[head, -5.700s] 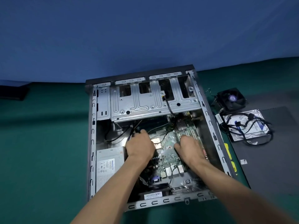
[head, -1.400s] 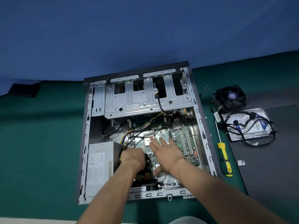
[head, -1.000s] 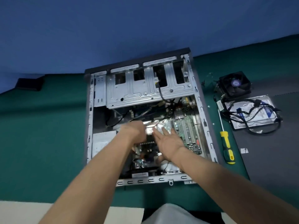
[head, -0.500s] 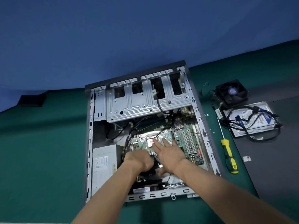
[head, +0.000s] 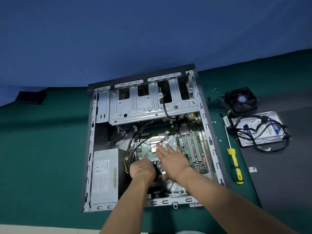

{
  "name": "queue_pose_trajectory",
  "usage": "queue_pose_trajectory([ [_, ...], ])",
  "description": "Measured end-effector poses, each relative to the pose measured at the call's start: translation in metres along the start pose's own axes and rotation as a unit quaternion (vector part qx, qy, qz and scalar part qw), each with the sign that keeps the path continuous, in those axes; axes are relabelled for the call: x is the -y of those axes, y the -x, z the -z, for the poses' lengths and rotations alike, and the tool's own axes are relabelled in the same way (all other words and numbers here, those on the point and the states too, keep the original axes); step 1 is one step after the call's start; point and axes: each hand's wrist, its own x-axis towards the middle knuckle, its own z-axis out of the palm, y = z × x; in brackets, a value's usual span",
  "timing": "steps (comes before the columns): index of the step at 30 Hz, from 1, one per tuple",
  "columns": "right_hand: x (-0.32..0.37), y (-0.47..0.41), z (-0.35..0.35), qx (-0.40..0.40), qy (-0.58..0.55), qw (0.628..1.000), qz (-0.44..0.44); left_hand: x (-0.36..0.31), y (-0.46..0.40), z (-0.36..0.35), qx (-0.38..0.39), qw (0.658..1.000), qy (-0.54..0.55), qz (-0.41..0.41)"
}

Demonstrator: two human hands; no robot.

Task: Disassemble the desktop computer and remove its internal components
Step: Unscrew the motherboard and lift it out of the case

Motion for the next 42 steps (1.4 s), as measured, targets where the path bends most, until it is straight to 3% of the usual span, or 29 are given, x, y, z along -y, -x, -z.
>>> queue_pose_trajectory([
  [3, 0.000, 0.000, 0.001, 0.003, 0.000, 1.000, 0.000, 0.006, 0.009, 0.012, -0.017, 0.998, 0.062, -0.026],
  [7, -0.001, 0.005, 0.004, -0.013, -0.009, 1.000, 0.005, 0.014, 0.028, 0.035, -0.097, 0.985, 0.049, -0.138],
  [10, -0.001, 0.013, 0.004, -0.042, -0.018, 0.999, 0.007, 0.023, 0.033, 0.034, -0.114, 0.976, 0.044, -0.180],
  [14, 0.004, 0.020, 0.001, -0.048, 0.061, 0.996, 0.039, 0.033, 0.031, 0.024, -0.144, 0.966, 0.040, -0.209],
  [19, 0.005, 0.022, 0.005, -0.047, 0.112, 0.990, 0.073, 0.037, 0.031, 0.028, -0.095, 0.968, 0.034, -0.230],
  [24, 0.004, 0.032, 0.012, -0.101, 0.029, 0.994, 0.042, 0.039, 0.033, 0.046, -0.037, 0.976, 0.078, -0.202],
  [30, 0.004, 0.038, 0.014, -0.178, -0.048, 0.982, -0.040, 0.039, 0.030, 0.061, -0.016, 0.979, 0.029, -0.199],
  [37, 0.007, 0.048, 0.020, -0.208, -0.087, 0.967, -0.116, 0.040, 0.015, 0.044, -0.189, 0.949, -0.037, -0.251],
  [42, 0.013, 0.049, 0.023, -0.230, -0.107, 0.958, -0.132, 0.040, 0.013, 0.041, -0.248, 0.914, -0.130, -0.293],
])
